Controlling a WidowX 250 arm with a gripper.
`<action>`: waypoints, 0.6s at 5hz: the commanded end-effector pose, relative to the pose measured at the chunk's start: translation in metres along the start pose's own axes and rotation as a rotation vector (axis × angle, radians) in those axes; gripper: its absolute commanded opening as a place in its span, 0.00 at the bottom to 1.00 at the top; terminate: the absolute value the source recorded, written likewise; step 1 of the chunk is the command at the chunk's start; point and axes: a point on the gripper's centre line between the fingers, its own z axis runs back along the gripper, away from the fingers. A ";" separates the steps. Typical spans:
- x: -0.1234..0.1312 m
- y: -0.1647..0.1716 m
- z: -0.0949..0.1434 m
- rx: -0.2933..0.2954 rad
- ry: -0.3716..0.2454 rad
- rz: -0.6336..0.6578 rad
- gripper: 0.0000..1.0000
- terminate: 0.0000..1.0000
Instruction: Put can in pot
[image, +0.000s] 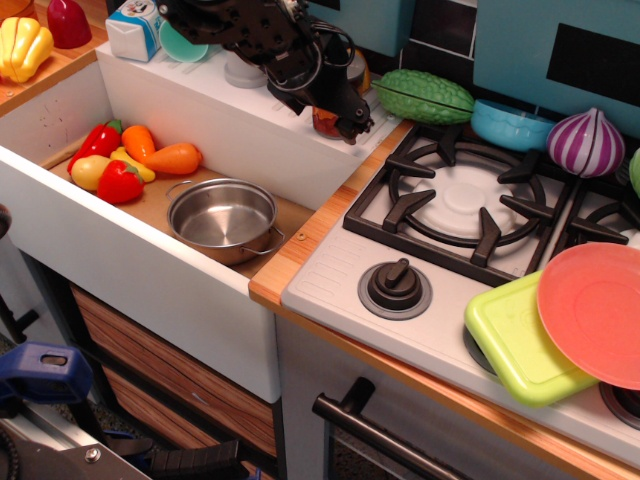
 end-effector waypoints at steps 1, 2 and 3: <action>0.021 0.015 -0.002 0.028 -0.071 -0.004 1.00 0.00; 0.029 0.023 -0.010 0.014 -0.083 -0.025 1.00 0.00; 0.036 0.029 -0.015 0.008 -0.089 -0.042 1.00 0.00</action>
